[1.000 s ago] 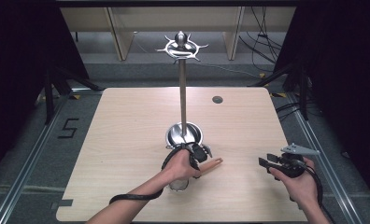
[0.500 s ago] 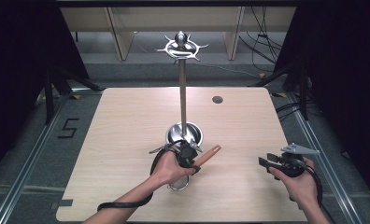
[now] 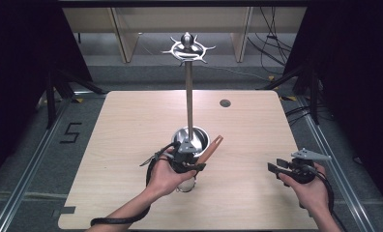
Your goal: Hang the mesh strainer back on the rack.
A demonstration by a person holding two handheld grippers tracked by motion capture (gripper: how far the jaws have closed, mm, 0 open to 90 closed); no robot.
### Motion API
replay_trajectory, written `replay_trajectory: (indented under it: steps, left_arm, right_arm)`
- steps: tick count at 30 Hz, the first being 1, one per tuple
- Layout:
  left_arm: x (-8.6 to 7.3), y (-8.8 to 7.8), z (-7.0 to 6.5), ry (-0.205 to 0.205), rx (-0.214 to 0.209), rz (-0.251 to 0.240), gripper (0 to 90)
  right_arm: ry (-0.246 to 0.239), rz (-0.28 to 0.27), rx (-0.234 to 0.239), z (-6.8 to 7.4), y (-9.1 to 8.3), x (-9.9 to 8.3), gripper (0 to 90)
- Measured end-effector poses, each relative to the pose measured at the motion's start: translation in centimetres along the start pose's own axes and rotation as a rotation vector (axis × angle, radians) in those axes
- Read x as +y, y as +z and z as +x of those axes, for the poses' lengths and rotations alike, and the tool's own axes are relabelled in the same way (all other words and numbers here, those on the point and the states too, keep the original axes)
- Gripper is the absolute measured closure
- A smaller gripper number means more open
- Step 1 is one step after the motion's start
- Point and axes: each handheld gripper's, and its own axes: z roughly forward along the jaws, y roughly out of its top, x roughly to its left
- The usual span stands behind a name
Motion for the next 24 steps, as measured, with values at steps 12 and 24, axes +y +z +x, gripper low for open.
replay_trajectory:
  steps: [12, 24]
  left_arm:
    - [-0.6, -2.4, -0.2, -0.050, 0.029, -0.122, 68.3]
    - [0.0, -3.8, -0.2, -0.056, 0.067, -0.180, 68.4]
  right_arm:
    - [0.002, -0.013, 0.004, 0.0, 0.1, 0.0, 52.5]
    - [0.012, -0.011, 0.014, 0.1, 0.0, 0.0, 52.2]
